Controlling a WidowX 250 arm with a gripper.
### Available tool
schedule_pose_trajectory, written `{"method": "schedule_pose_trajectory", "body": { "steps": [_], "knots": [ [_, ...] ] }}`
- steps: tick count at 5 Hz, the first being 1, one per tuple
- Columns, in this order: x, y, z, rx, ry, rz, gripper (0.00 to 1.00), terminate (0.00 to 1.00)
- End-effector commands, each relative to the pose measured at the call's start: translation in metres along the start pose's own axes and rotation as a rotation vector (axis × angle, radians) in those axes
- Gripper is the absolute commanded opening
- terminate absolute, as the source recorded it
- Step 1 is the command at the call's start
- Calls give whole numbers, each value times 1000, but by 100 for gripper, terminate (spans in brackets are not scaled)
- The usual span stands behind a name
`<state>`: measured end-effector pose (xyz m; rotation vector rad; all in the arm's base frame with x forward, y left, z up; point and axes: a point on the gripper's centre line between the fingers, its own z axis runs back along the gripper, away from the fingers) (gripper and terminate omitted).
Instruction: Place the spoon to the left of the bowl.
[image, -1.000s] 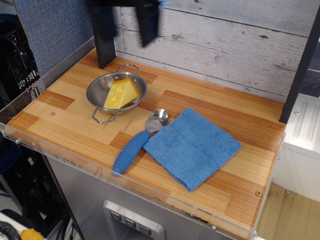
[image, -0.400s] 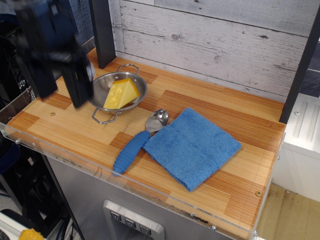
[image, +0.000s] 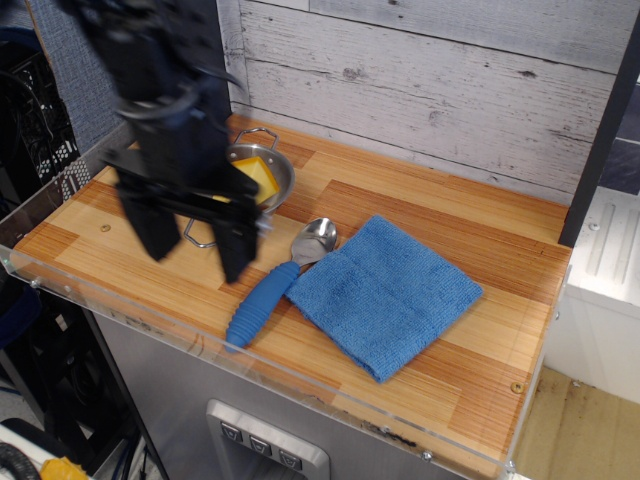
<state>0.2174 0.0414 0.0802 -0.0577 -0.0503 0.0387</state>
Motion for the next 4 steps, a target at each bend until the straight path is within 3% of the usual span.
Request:
{"method": "schedule_pose_trajectory", "body": {
  "steps": [1,3,4],
  "knots": [
    [19,-16,-13,41,-15,-53,100,0],
    [-3,-1,-46,108,57,-51,100,0],
    [-9,-8,-60,92,65,-37,100,0]
  ]
}}
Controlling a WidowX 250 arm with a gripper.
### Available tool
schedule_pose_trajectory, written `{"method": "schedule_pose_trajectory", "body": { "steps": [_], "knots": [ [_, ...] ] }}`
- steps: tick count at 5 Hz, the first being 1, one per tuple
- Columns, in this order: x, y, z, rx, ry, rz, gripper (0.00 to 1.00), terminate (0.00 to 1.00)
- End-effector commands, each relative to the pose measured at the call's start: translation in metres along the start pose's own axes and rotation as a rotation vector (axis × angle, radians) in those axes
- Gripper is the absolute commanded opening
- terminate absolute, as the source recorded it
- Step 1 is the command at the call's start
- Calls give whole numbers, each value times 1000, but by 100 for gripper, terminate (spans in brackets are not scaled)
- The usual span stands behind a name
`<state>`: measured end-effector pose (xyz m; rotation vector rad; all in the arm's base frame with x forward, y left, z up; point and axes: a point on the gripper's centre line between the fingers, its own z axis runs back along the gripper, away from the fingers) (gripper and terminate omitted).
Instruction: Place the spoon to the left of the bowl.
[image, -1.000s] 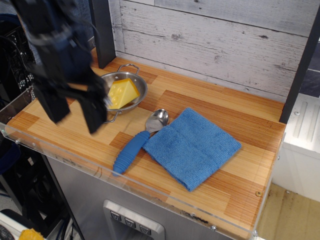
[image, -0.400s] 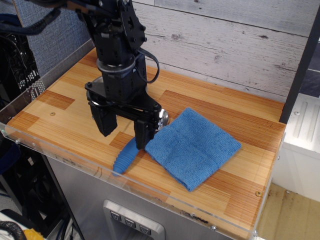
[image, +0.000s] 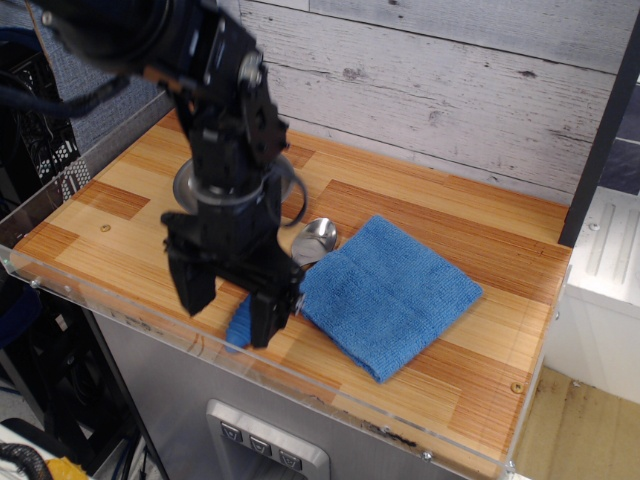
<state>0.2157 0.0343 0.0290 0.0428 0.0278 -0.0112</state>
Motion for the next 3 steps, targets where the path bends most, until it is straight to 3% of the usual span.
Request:
{"method": "schedule_pose_trajectory", "body": {
  "steps": [1,3],
  "knots": [
    [2,-12,-20,-31,1,29,100,0],
    [18,-11,-24,-56,6,34,100,0]
  ]
}}
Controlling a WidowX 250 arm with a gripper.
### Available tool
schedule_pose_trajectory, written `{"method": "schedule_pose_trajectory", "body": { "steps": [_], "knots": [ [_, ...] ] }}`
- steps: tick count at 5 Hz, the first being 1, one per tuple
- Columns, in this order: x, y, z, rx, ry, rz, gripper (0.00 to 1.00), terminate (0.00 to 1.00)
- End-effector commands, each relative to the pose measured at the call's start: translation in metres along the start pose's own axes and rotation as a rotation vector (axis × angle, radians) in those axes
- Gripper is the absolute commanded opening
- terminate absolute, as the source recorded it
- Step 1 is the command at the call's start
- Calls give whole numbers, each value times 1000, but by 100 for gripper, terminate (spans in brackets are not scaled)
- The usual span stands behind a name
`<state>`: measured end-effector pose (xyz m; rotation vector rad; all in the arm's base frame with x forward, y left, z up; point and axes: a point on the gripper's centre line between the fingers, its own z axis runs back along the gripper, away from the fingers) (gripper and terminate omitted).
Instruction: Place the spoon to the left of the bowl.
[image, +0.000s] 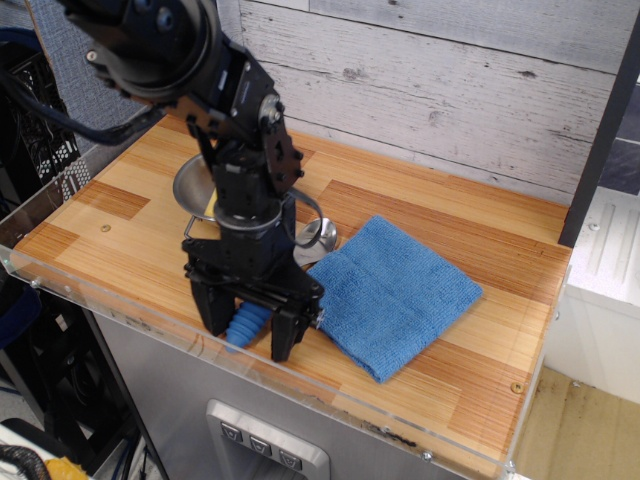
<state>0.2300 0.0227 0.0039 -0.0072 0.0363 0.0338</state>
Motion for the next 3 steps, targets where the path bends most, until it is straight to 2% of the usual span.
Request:
{"method": "schedule_pose_trajectory", "body": {
  "steps": [1,3],
  "knots": [
    [1,3,1,4,0,-18,0,0],
    [-3,-1,27,12,-27,-38,0,0]
  ]
}}
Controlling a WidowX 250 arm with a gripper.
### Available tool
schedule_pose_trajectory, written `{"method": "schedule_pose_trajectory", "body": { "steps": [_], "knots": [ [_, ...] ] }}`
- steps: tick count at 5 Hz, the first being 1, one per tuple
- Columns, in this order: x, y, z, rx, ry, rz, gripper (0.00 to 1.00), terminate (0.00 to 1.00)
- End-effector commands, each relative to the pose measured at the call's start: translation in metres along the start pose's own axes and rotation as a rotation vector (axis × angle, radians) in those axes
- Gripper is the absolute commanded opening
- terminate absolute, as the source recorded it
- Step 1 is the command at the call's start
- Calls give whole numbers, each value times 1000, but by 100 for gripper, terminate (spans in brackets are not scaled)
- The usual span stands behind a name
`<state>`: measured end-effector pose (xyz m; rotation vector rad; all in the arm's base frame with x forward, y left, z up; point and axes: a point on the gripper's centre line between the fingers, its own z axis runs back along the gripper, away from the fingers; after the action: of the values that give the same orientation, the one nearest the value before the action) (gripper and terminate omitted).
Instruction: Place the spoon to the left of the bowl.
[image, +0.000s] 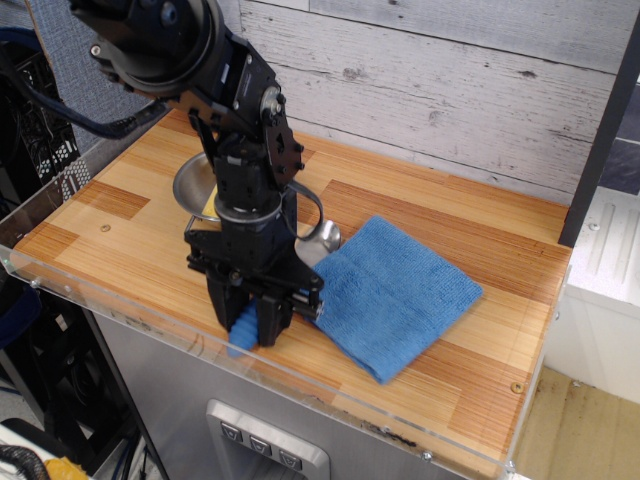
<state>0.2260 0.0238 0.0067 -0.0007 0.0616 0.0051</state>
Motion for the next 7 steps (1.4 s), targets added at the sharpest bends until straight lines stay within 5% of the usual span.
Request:
{"method": "schedule_pose_trajectory", "body": {
  "steps": [1,2,3,5,7],
  "knots": [
    [-4,-8,58,-35,-93,-49,0,0],
    [-8,-1,108,-95,-183,-54,0,0],
    [2,48,138,-80,-208,-39,0,0],
    [27,148,122,-75,-144,22,0,0],
    [6,248,93,-21,-62,70,0,0]
  ]
}}
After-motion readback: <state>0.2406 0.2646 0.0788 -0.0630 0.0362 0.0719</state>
